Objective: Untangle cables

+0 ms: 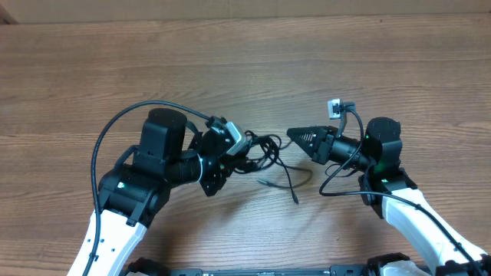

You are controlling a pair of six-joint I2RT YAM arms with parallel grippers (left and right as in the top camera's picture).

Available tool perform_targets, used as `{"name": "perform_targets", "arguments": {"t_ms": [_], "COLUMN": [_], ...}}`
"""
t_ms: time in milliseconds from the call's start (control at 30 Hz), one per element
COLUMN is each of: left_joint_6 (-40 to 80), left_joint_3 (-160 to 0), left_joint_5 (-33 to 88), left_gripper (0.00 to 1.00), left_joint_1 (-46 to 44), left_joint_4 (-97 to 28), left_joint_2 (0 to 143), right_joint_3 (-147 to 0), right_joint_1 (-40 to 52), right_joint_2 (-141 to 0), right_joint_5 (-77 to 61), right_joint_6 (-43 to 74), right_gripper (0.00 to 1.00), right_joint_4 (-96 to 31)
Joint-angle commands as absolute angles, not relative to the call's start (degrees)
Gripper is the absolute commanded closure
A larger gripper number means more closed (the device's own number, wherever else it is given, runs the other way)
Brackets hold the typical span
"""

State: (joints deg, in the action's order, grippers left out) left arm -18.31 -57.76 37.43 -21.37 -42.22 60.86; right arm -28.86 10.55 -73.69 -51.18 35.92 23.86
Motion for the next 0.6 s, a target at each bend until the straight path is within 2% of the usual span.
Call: {"name": "perform_targets", "arguments": {"t_ms": [0, 167, 400, 567], "left_joint_6": [-20.82, -20.56, -16.08, -13.89], "left_joint_3": [-59.81, -59.81, -59.81, -59.79], "left_joint_5": [41.30, 38.02, 23.55, 22.55], "left_gripper": [0.96, 0.96, 0.96, 0.96], "left_joint_1": [-21.56, -21.56, -21.56, -21.58], "left_joint_4": [-42.61, -39.05, -37.45, -37.45], "left_joint_2": [59.94, 59.94, 59.94, 60.10], "right_joint_3": [-29.34, -29.34, -29.32, -29.34], "right_joint_1": [12.10, 16.97, 22.06, 23.81], "right_joint_2": [-73.82, -73.87, -73.87, -73.84], "right_joint_5": [-55.37, -57.17, -57.12, -57.12], "right_joint_6": [34.20, 34.20, 34.39, 37.71], "right_gripper": [0.96, 0.96, 0.96, 0.96], "right_joint_4": [23.49, 20.86, 15.49, 14.98]}}
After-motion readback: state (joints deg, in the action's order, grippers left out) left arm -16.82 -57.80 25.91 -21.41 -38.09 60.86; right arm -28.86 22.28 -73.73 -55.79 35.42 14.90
